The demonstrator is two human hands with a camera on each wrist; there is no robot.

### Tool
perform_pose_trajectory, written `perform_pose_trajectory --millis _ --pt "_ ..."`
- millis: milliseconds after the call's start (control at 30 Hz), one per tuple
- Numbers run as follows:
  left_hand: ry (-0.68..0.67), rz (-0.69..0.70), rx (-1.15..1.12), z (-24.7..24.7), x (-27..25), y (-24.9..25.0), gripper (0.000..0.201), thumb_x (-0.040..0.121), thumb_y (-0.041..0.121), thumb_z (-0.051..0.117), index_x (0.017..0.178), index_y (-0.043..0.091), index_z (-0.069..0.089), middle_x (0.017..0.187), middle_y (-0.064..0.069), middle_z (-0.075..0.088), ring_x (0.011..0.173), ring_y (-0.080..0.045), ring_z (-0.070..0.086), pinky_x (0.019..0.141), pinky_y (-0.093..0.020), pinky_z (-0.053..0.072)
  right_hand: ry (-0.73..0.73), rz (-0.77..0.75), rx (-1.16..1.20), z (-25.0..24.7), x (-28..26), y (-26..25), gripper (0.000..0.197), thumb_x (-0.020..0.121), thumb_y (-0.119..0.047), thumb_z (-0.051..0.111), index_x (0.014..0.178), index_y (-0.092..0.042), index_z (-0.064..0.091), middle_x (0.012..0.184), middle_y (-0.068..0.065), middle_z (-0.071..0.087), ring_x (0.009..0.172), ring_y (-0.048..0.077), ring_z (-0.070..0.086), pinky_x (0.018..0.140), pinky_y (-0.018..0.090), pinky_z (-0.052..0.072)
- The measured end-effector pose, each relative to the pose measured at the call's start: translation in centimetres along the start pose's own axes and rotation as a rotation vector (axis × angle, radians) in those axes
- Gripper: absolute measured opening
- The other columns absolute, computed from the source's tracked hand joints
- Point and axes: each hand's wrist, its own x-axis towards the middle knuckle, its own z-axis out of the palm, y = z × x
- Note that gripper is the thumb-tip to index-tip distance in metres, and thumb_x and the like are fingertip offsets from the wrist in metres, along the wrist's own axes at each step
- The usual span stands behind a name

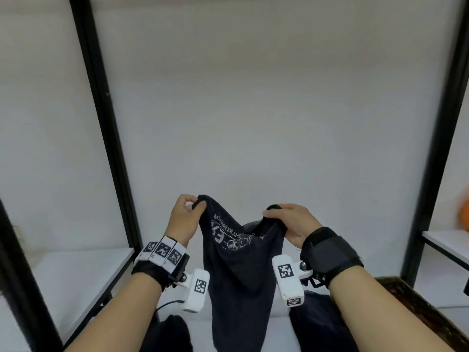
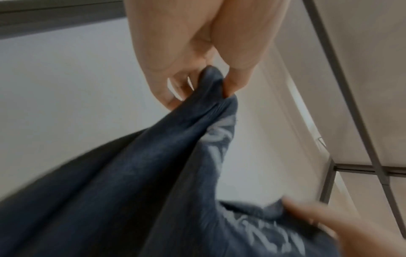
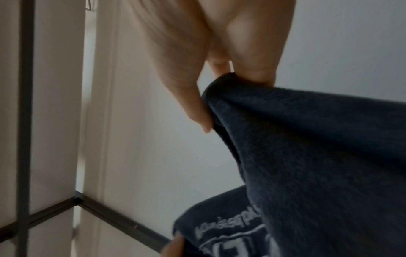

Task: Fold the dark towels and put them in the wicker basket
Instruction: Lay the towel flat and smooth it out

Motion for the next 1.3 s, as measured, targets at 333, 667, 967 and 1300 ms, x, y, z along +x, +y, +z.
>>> perform_pose_trajectory --millis 333,667,967,1300 --pt "-0.051 0.173 0.170 -1.0 0.5 1.2 0.053 0.091 -0.005 0.055 0.093 0.045 0.074 0.119 0.013 0.066 0.113 -0.005 0.060 0.098 -0.022 0.047 -0.005 0.212 -0.228 -3.9 0.5 3.7 0.043 0.083 0.023 0.041 0.107 -0.002 0.067 0.096 0.020 0.068 0.071 0.026 0.064 0.057 0.029 0.059" --pt "-0.171 0.144 -0.029 -3.4 -4.9 -3.6 0.069 0.079 -0.017 0.064 0.131 0.028 0.061 0.126 0.008 0.058 0.119 -0.006 0.058 0.096 -0.022 0.049 0.054 0.148 -0.280 -7.8 -1.8 6.2 0.045 0.080 0.010 0.036 0.116 -0.014 0.050 0.090 0.014 0.059 0.064 0.021 0.058 0.056 0.036 0.057" --pt "-0.160 -0.038 -0.169 -4.4 -13.3 -8.7 0.065 0.084 -0.016 0.060 0.132 0.028 0.059 0.124 -0.003 0.052 0.122 -0.018 0.058 0.098 -0.030 0.051 -0.049 -0.029 -0.376 -9.4 -5.9 14.6 0.059 0.079 0.011 0.039 0.094 -0.029 0.079 0.099 -0.003 0.076 0.095 0.014 0.070 0.079 0.023 0.056" --pt "-0.135 -0.229 -0.057 -5.5 -14.3 -15.8 0.066 0.082 -0.016 0.062 0.130 0.030 0.059 0.129 0.001 0.054 0.122 -0.017 0.057 0.103 -0.034 0.048 0.083 0.168 -0.212 -11.1 -5.5 21.7 0.026 0.084 -0.011 0.066 0.107 -0.019 0.077 0.111 0.003 0.074 0.106 0.019 0.068 0.094 0.037 0.054"
